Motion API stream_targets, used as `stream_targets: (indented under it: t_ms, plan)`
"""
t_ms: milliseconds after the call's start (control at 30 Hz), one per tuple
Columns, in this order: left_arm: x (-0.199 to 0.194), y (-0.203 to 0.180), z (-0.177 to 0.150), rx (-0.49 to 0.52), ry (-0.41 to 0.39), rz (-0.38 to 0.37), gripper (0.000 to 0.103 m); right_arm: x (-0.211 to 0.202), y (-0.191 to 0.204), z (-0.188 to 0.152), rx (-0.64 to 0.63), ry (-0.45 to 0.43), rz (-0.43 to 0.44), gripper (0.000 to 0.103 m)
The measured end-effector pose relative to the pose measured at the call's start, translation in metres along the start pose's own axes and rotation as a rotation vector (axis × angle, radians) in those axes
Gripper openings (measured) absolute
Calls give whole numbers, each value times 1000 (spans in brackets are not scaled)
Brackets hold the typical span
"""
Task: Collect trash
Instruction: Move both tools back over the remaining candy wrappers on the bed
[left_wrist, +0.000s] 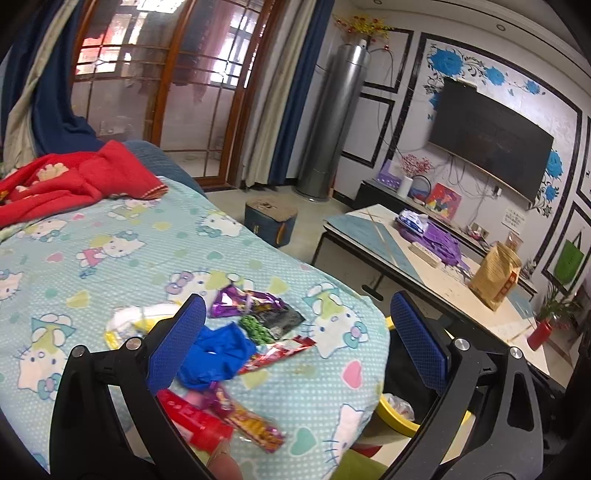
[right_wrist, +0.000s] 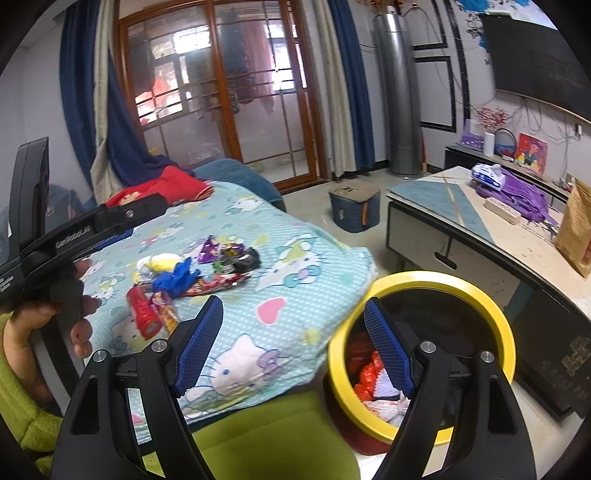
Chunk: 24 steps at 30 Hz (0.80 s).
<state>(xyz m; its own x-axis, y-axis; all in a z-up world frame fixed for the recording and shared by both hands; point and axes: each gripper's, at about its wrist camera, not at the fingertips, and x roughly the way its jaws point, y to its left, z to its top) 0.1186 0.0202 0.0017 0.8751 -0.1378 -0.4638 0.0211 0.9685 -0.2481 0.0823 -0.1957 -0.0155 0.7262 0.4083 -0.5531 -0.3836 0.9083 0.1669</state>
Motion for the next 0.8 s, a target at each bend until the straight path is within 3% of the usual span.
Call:
stream_targets:
  t_ms: [400,800]
  plan:
    - [-12,34,7,-38,-25,50,92,20,45,6,-74,43,82,77]
    - [-9,93,9,-81,31,146,92,52,84,4,-136,118,161,77]
